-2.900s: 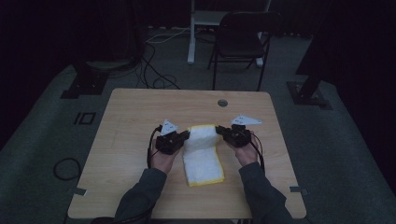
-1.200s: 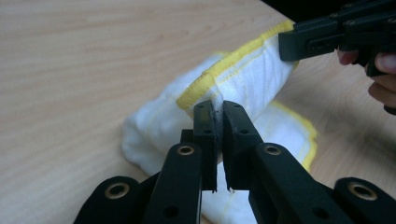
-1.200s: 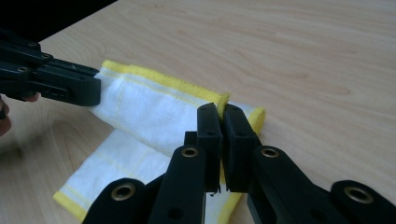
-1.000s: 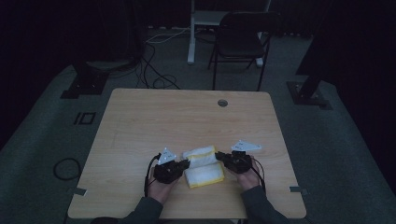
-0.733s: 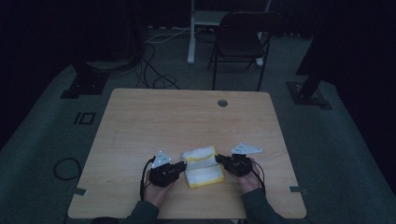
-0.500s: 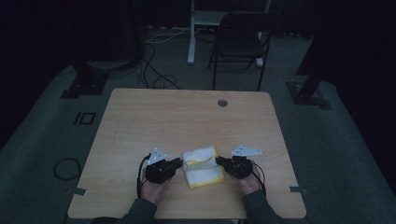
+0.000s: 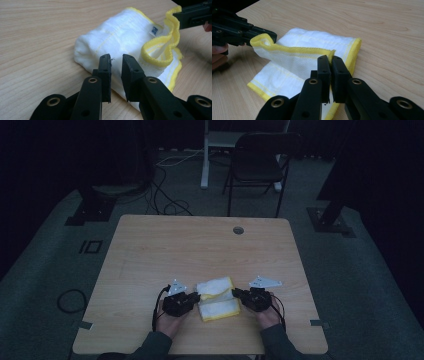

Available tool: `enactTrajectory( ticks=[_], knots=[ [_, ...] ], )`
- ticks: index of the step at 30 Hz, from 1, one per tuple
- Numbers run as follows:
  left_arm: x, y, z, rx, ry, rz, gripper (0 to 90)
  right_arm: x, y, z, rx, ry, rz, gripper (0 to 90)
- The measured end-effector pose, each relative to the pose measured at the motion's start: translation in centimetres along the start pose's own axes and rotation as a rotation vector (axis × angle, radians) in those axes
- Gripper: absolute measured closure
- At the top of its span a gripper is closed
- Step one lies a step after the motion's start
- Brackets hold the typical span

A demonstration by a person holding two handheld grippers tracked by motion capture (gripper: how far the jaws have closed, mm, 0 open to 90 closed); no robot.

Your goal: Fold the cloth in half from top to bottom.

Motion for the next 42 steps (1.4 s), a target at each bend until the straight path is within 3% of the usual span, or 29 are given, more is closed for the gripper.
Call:
enactTrajectory(
  ticks=[1,14,19,28,31,42],
  knots=[
    [-0.1,-0.1,0.1,-0.015,0.012,-0.003,78.4,0.1,0.0,0.1,0.000,-0.001,-0.002,87.1],
    [-0.7,0.2,0.5,-0.033,0.057,-0.026,78.5,0.7,-0.3,0.4,0.004,-0.019,-0.013,82.6],
    [-0.9,0.2,0.7,-0.033,0.063,-0.035,78.4,1.9,-1.6,0.6,-0.048,-0.063,0.018,78.8],
    [-1.2,0.5,0.7,-0.040,0.076,-0.039,77.2,1.8,-2.1,1.0,-0.056,-0.046,0.036,77.2],
    [-1.3,0.7,0.4,-0.060,0.079,-0.050,76.9,1.6,-2.0,1.0,-0.056,-0.038,0.034,76.9],
    [-1.8,1.7,-0.4,-0.044,0.063,-0.072,75.8,1.3,-2.1,1.3,-0.052,-0.024,0.042,76.9]
  ],
)
Point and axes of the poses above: each handheld gripper's, and its own axes: x roughly backward along the jaws, z roughly out of its underside, y roughly to its left, the point moved 1 cm from there along -x, roughly forward along the jaws, and after that the axes turned 9 degrees about x, right-handed, at the moved point
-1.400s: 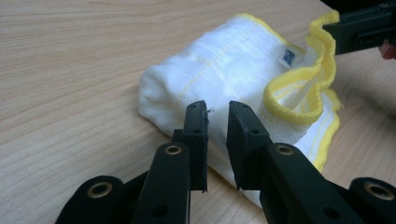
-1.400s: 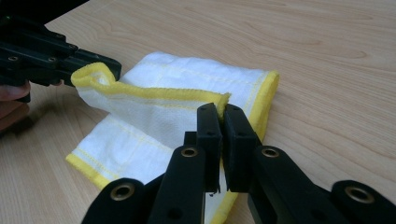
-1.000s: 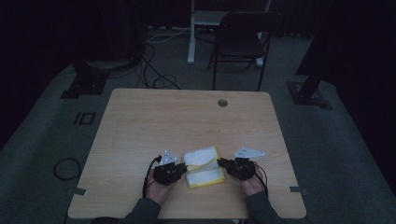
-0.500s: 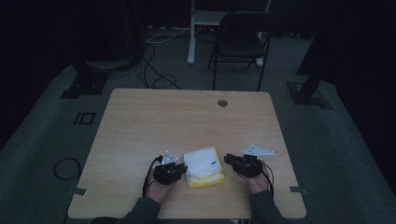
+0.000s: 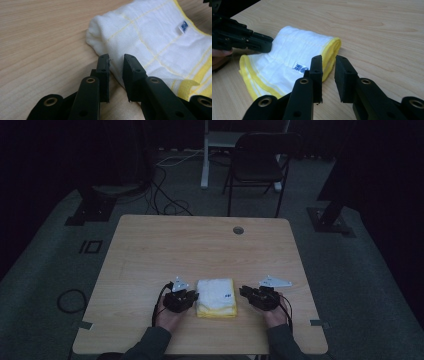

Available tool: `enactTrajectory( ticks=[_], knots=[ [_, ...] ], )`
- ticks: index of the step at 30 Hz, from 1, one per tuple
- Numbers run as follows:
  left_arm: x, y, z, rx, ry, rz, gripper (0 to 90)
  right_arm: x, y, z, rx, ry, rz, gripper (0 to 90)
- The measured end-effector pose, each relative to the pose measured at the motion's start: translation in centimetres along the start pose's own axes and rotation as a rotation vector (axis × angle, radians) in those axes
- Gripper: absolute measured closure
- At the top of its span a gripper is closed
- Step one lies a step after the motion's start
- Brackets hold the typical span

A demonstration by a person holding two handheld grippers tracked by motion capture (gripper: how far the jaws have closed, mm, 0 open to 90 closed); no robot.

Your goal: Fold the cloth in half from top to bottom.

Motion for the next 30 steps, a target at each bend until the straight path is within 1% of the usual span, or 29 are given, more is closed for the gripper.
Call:
enactTrajectory(
  ticks=[3,8,11,14,16,17,18,19,20,21,22,25,26,27,30],
  knots=[
    [-0.1,0.3,-0.2,0.007,-0.007,-0.008,75.1,0.0,-0.2,0.2,0.003,0.005,0.013,76.9],
    [0.0,0.5,-0.2,0.010,-0.019,-0.001,73.9,-0.2,-0.4,0.4,0.006,0.013,0.026,77.0],
    [0.4,0.6,-0.3,0.009,-0.040,-0.001,72.7,-0.3,-0.7,0.7,0.019,0.025,0.046,77.0],
    [0.7,0.7,-0.4,0.013,-0.051,-0.005,72.5,-0.3,-0.8,0.8,0.011,0.024,0.049,76.9],
    [1.2,1.0,-0.5,0.024,-0.067,-0.013,72.4,-0.2,-1.0,0.9,0.009,0.026,0.055,76.9],
    [1.6,1.5,-0.6,0.038,-0.078,-0.022,72.4,-0.2,-1.3,1.0,0.006,0.027,0.065,76.9],
    [1.6,1.5,-0.6,0.038,-0.078,-0.022,72.4,-0.2,-1.3,1.0,0.006,0.027,0.065,76.9],
    [1.9,1.9,-0.7,0.054,-0.086,-0.028,72.4,-0.2,-1.5,1.1,0.002,0.028,0.071,77.0],
    [1.9,1.9,-0.7,0.054,-0.086,-0.028,72.4,-0.2,-1.5,1.1,0.002,0.028,0.071,77.0],
    [2.2,2.3,-0.7,0.069,-0.095,-0.035,72.4,-0.1,-1.6,1.1,0.004,0.031,0.083,77.0],
    [2.2,2.3,-0.7,0.069,-0.095,-0.035,72.4,-0.1,-1.6,1.1,0.004,0.031,0.083,77.0],
    [2.7,3.0,-0.9,0.089,-0.111,-0.045,72.4,-0.1,-1.9,1.2,0.007,0.036,0.096,77.0],
    [2.7,3.0,-0.9,0.089,-0.111,-0.045,72.4,-0.1,-1.9,1.2,0.007,0.036,0.096,77.0],
    [3.0,3.4,-1.0,0.100,-0.118,-0.051,72.4,-0.1,-2.1,1.2,0.011,0.041,0.108,77.0],
    [3.2,3.6,-1.1,0.106,-0.126,-0.057,72.4,0.0,-2.3,1.3,0.006,0.041,0.113,77.0]
  ],
)
Point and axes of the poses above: each handheld gripper's, and its own axes: x roughly backward along the jaws, z roughly out of its underside, y roughly to its left, the point moved 1 cm from there along -x, roughly forward along the jaws, and after that the axes turned 9 degrees about x, right-handed, at the moved point
